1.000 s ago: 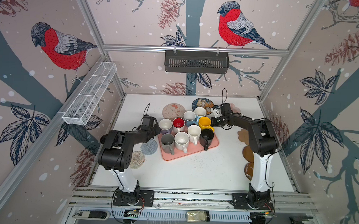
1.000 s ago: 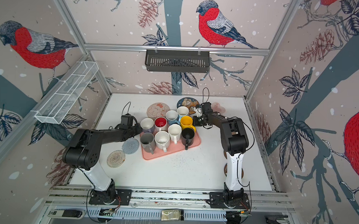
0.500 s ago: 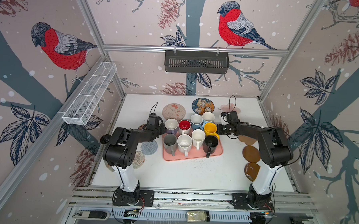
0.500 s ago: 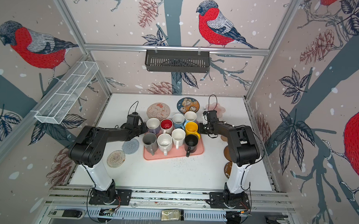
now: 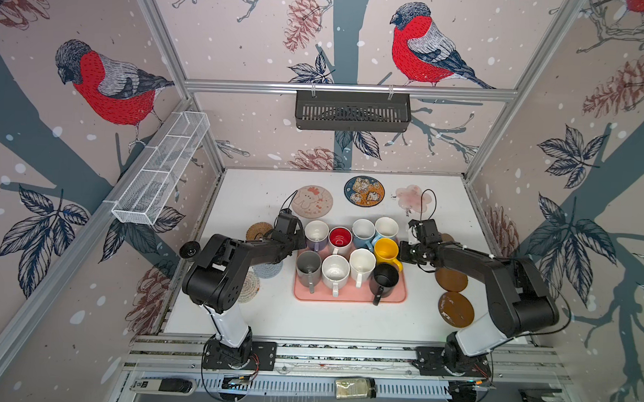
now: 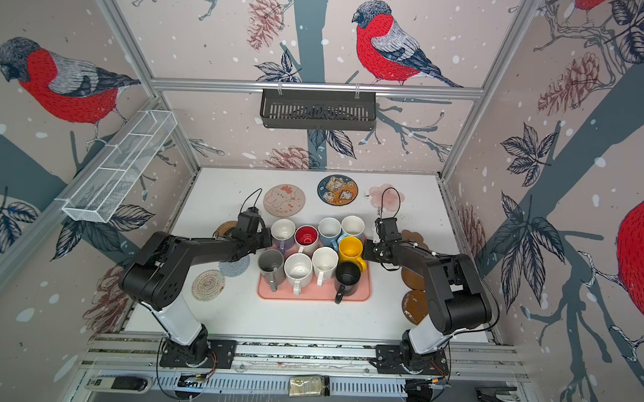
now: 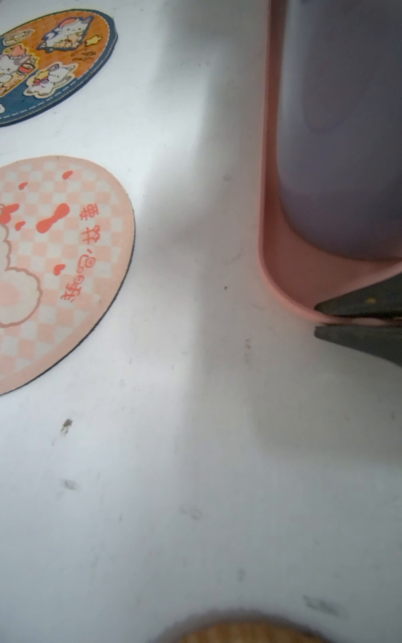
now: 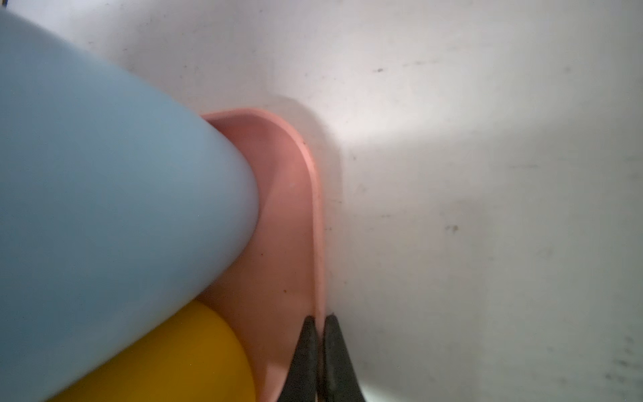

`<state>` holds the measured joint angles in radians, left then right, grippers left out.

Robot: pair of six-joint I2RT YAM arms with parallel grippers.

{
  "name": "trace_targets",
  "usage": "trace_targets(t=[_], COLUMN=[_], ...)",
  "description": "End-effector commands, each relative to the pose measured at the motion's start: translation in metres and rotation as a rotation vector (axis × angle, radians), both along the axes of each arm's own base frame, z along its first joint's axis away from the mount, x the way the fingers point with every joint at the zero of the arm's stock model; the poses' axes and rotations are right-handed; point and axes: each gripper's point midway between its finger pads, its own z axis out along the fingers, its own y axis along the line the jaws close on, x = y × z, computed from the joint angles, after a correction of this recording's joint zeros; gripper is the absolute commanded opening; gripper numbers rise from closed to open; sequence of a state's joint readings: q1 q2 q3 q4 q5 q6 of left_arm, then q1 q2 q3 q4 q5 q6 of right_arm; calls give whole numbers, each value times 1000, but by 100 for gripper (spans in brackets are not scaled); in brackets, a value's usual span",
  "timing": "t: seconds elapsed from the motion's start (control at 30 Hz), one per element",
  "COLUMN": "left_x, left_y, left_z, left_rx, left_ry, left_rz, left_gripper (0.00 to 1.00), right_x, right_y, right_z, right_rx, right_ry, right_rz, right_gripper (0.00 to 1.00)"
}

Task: Place cups on coasters
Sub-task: Move the tray to the center of the table.

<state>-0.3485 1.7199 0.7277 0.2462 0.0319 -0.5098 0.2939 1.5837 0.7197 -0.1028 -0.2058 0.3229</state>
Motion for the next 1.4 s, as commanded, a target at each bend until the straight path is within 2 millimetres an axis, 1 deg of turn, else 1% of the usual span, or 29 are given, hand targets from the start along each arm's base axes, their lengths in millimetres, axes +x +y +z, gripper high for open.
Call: trace_targets(t=[0.0, 0.27, 0.4, 0.53, 0.67, 0.8, 0.83, 0.9, 0.93, 0.97, 1.0, 1.07, 1.1, 1.13, 1.2, 1.37], left_x=[-40, -64, -74, -79, -83, -86, -86, -84, -83, -82, -81, -79, -78, -77, -74, -69], left_y=[-17, -11, -12, -14, -14, -13, -12, -11, -10, -9, -9, -9, -9, -9, -7, -1], left_z=[-16, -14, -17, -19, -20, -22, -21, -20, -19, -18, -16, -13, -11, -9, -5, 7], left_rx=[-91, -74, -68, -57, -38, -20, -19, -13, -11, -9, -8, -6, -4, -2, 11, 47], left_ry=[156, 156, 160, 163, 164, 162, 159, 155, 152, 148, 144, 137, 134, 131, 130, 113], left_rz=[-50, -43, -50, -56, -53, -44, -40, -28, -23, -17, -16, -12, -10, -6, 1, 16], left_gripper=[0, 0, 0, 0, 0, 0, 0, 0, 0, 0, 2, 10, 16, 20, 24, 37], right_x=[-19, -36, -50, -62, -70, -69, -67, -65, -64, -64, -62, -59, -58, -56, -54, -52], right_y=[17, 13, 15, 12, 14, 12, 11, 10, 10, 10, 9, 7, 5, 3, -2, -16], right_z=[1, 1, -2, -5, -1, 3, 3, 4, 4, 4, 5, 8, 10, 12, 16, 20], right_rx=[108, 117, 113, 116, 136, 135, 131, 126, 125, 120, 115, 107, 104, 100, 96, 71], right_ry=[60, 53, 64, 72, 62, 47, 45, 40, 42, 42, 39, 30, 23, 19, 6, -2], right_rz=[11, -13, 8, 4, 5, -12, -17, -26, -25, -26, -31, -41, -49, -57, -76, -117], right_gripper=[3, 3, 3, 3, 3, 4, 7, 20, 23, 29, 35, 42, 45, 47, 48, 52])
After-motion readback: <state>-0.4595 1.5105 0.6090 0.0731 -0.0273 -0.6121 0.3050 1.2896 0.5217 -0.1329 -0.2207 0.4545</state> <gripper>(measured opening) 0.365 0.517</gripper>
